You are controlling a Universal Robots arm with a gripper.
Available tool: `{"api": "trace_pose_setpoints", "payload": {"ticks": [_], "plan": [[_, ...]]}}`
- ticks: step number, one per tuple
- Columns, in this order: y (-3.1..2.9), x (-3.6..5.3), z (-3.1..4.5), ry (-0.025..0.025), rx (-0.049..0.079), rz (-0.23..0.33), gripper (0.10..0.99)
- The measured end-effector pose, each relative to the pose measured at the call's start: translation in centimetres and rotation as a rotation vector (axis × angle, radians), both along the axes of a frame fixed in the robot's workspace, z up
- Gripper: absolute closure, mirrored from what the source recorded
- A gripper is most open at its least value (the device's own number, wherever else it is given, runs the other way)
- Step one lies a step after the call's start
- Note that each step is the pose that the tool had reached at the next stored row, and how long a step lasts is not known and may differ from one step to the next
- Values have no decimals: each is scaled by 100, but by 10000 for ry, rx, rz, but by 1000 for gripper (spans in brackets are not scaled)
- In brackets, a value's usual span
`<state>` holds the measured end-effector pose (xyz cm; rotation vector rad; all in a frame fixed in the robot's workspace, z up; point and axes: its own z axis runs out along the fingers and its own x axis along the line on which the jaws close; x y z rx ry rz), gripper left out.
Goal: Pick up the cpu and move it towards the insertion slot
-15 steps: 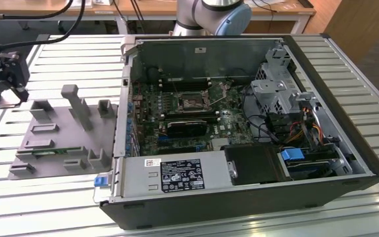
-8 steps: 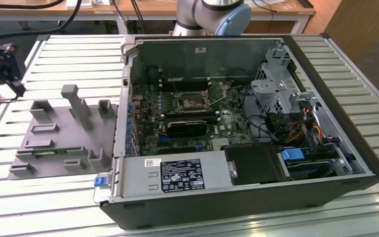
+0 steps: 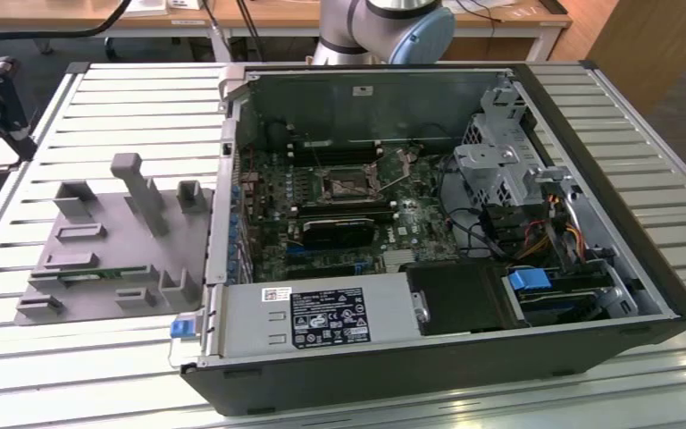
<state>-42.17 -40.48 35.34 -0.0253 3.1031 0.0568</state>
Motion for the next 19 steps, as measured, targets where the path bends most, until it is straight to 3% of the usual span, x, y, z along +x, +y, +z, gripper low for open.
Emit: {"api": "trace_pose_setpoints", "payload": {"ticks": [11, 19], "plan": [[0, 0, 294, -91, 1, 0, 549], [0, 0, 433, -118, 0, 0, 549]]}}
